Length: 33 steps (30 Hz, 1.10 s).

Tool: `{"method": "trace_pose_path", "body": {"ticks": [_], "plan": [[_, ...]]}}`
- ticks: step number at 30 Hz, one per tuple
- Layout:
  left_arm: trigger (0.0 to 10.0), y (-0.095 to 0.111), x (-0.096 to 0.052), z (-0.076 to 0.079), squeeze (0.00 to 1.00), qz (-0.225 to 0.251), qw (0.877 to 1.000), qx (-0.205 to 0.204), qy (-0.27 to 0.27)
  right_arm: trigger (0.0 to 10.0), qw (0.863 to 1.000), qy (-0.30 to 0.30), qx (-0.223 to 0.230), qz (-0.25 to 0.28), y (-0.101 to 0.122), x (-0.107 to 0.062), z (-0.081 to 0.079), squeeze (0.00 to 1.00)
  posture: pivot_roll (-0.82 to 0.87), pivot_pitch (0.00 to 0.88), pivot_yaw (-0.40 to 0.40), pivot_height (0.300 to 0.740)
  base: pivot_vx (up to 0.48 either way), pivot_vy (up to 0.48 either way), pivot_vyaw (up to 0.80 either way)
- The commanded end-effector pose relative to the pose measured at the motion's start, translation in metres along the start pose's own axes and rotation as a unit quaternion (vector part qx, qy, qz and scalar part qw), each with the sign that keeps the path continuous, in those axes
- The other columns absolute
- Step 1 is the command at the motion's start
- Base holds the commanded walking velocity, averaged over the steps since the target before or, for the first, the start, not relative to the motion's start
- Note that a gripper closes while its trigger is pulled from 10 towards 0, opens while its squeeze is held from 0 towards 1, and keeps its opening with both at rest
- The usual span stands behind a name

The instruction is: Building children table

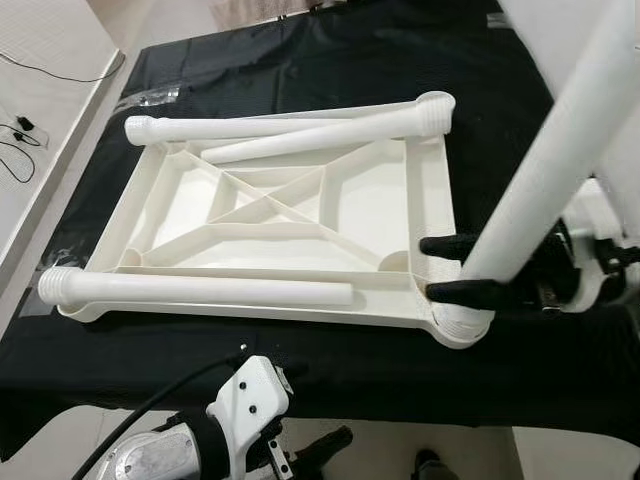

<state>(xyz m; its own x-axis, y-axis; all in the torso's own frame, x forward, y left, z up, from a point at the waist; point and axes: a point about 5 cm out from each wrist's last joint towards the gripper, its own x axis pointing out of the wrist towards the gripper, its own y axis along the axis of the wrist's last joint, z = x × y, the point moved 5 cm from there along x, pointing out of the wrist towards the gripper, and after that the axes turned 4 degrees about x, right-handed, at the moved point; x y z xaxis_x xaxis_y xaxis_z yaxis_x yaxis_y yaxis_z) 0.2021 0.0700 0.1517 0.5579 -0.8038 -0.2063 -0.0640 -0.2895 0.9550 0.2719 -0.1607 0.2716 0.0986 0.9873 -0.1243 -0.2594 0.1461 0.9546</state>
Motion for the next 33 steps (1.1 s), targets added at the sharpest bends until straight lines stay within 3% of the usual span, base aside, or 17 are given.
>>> {"method": "trace_pose_path", "body": {"ticks": [1,9,20,27,29,33], "plan": [[10.0,-0.013,-0.004,0.001,0.0,-0.032,0.999,-0.008,-0.006,10.0,0.999,0.042,0.002,-0.028,-0.016,0.016,-0.009,0.0,0.04,0.359,0.204,0.74,0.0,0.0,0.0],[10.0,-0.014,-0.003,0.0,0.0,-0.035,0.999,-0.014,-0.009,10.0,0.993,0.089,-0.009,-0.07,-0.023,0.023,-0.015,0.0,0.03,0.359,0.214,0.74,0.0,0.0,0.0],[10.0,-0.016,-0.002,-0.001,0.0,-0.037,0.999,-0.013,-0.005,10.0,0.984,0.129,-0.034,-0.122,-0.029,0.028,-0.012,0.0,0.02,0.365,0.209,0.74,0.0,0.0,0.0],[10.0,-0.016,-0.001,-0.001,0.0,-0.037,0.999,-0.011,-0.003,10.0,0.994,0.083,-0.01,-0.064,-0.013,0.03,0.003,0.0,0.02,0.365,0.2,0.74,0.0,0.0,0.0],[10.0,-0.016,0.0,-0.001,0.0,-0.036,0.999,-0.011,-0.002,10.0,0.999,0.037,-0.001,-0.031,-0.007,0.03,0.014,0.0,0.01,0.363,0.194,0.74,0.0,0.0,0.0],[10.0,-0.017,0.001,-0.001,0.0,-0.036,0.999,-0.01,-0.001,10.0,1.0,-0.005,0.007,-0.007,-0.003,0.029,0.023,0.0,0.0,0.362,0.19,0.74,0.0,0.0,0.0]]}}
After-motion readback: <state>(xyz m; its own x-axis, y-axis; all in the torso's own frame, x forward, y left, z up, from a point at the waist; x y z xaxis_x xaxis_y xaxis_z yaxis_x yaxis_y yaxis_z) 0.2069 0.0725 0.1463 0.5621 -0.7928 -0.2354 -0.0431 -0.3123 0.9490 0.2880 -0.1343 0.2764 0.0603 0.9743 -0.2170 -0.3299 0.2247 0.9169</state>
